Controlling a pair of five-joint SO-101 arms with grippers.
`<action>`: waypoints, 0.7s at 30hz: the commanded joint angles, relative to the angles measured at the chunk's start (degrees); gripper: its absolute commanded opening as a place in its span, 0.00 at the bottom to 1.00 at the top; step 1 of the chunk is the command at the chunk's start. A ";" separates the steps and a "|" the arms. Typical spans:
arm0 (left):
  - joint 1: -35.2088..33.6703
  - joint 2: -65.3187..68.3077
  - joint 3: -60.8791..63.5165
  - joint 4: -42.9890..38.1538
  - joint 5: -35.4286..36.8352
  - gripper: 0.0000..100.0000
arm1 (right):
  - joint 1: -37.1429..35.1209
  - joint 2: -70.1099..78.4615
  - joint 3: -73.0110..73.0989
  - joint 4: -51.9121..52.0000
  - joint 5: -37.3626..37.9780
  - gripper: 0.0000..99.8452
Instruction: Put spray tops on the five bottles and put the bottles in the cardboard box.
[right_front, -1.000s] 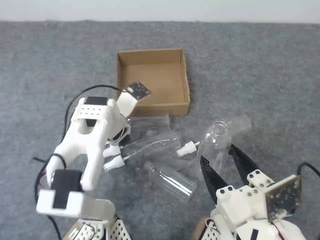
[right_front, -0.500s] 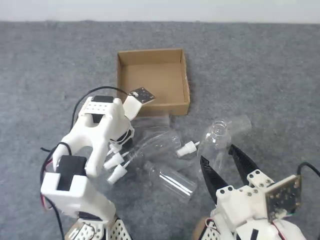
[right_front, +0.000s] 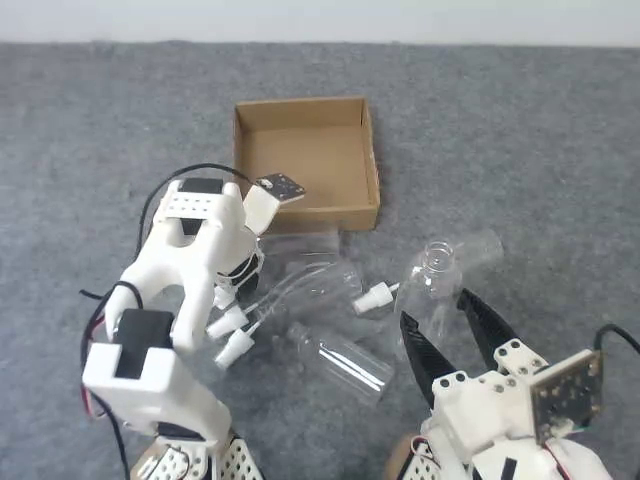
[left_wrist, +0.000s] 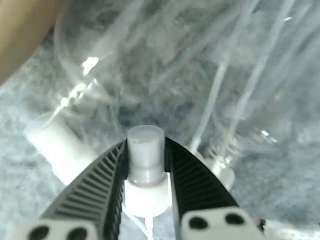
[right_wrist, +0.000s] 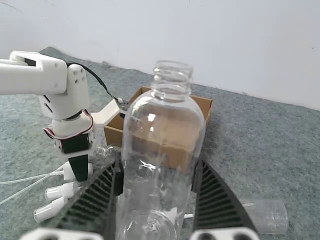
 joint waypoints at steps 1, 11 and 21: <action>0.00 -11.69 -3.03 3.87 2.81 0.01 | -0.48 -0.13 -0.18 0.22 0.97 0.03; -0.09 -23.47 -3.03 6.77 10.29 0.02 | -0.48 -0.13 -0.18 0.22 0.97 0.03; 0.53 -33.67 -3.21 6.33 33.49 0.01 | -0.48 -0.13 -0.18 0.22 0.97 0.03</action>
